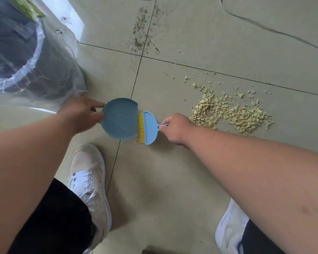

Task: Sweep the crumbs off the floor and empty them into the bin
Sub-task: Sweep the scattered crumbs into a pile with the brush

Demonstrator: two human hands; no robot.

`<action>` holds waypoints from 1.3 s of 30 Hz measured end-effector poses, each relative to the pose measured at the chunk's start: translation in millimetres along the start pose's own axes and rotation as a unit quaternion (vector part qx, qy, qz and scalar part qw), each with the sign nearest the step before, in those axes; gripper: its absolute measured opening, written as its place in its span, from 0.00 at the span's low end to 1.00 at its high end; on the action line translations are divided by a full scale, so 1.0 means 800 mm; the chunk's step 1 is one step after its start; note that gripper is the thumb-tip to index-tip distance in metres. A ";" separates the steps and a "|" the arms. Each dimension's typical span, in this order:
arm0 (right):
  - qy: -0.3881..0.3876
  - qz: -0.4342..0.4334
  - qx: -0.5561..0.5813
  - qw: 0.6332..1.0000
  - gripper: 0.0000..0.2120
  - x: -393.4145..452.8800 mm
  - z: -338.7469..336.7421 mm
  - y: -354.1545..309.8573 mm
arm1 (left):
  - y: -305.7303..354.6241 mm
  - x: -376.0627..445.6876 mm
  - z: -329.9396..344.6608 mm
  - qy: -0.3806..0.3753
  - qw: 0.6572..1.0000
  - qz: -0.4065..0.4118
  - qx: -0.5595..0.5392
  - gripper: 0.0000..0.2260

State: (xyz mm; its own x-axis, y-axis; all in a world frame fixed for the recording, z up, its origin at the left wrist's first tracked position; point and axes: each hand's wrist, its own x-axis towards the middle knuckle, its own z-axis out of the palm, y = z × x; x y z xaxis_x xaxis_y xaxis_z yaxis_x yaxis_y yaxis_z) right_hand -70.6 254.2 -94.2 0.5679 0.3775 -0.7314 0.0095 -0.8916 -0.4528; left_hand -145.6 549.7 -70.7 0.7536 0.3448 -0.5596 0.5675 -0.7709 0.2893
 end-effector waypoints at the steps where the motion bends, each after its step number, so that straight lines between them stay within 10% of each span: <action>1: 0.009 0.001 -0.026 1.000 0.16 0.001 -0.004 0.004 | 0.005 -0.004 0.011 -0.005 1.000 -0.002 -0.018 0.18; 12: 0.076 0.079 -0.190 0.976 0.15 -0.022 -0.176 0.124 | 0.142 -0.024 0.091 -0.035 0.993 0.072 -0.084 0.22; 18: 0.110 0.059 0.083 0.989 0.09 0.011 -0.186 0.112 | 0.132 0.008 0.057 0.049 0.991 0.042 -0.113 0.20; 25: 0.135 0.104 0.378 0.910 0.07 0.095 -0.117 0.039 | 0.094 0.074 0.014 0.060 0.990 0.000 -0.125 0.18; 39: 0.287 0.280 0.284 0.871 0.18 0.073 -0.165 0.126 | 0.194 0.116 0.032 -0.047 0.997 0.034 -0.055 0.23</action>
State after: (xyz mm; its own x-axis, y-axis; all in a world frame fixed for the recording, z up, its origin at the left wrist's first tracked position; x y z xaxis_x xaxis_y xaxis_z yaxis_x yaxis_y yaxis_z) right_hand 72.5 153.6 -115.0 0.6718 -0.4101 -0.6168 -0.7178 -0.5659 -0.4056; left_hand 3.6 448.2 -97.8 0.7595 0.2382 -0.6053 0.5533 -0.7259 0.4086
